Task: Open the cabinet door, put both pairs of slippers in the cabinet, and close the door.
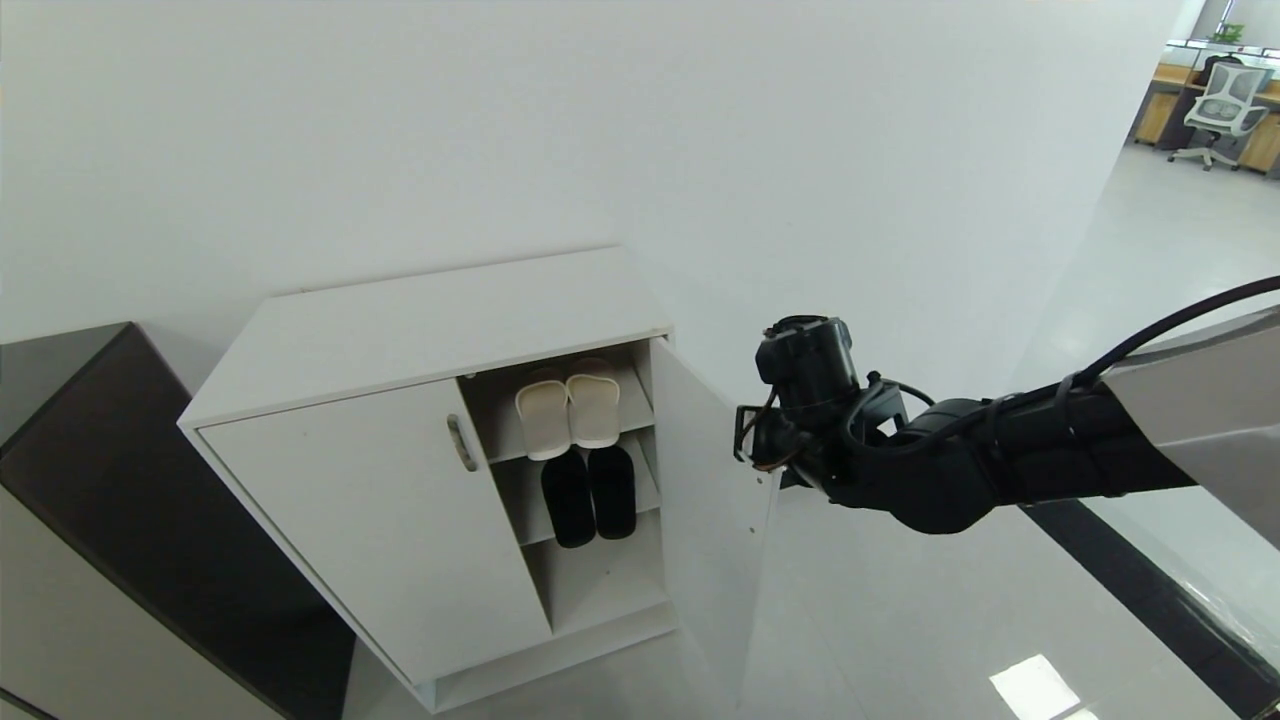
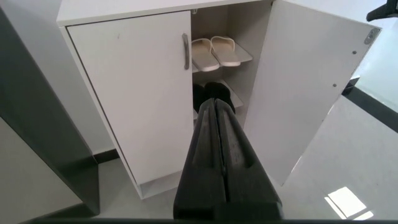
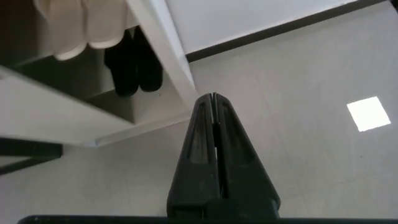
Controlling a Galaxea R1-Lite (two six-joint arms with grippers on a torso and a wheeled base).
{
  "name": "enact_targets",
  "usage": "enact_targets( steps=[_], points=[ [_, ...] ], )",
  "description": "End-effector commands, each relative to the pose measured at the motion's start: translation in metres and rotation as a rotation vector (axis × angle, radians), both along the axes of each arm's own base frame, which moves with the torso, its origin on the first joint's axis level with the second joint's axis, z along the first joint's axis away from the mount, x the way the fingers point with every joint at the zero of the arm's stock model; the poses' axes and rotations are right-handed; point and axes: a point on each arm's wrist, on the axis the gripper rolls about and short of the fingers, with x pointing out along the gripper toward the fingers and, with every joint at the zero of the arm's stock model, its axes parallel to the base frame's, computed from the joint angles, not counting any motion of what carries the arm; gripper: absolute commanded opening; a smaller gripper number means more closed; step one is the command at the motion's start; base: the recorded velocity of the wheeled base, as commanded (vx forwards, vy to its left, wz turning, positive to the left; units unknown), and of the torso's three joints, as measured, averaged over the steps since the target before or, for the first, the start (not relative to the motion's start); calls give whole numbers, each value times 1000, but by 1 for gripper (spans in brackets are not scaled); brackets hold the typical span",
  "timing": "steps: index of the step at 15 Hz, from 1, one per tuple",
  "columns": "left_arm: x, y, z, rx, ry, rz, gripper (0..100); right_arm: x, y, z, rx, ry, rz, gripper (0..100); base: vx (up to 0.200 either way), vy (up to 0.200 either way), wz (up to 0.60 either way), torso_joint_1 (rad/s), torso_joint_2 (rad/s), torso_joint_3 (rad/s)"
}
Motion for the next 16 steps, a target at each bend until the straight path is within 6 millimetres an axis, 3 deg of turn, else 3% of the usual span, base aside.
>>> enact_targets(
  steps=[1,7,16],
  points=[
    [0,0,0,0,0,0,0,-9,3,7,9,-10,18,0,0,0,0,0,0,0],
    [0,0,0,0,0,0,0,2,2,-15,-19,34,11,0,0,0,0,0,0,0],
    [0,0,0,0,0,1,0,-46,42,-19,14,36,200,0,0,0,0,0,0,0]
  ],
)
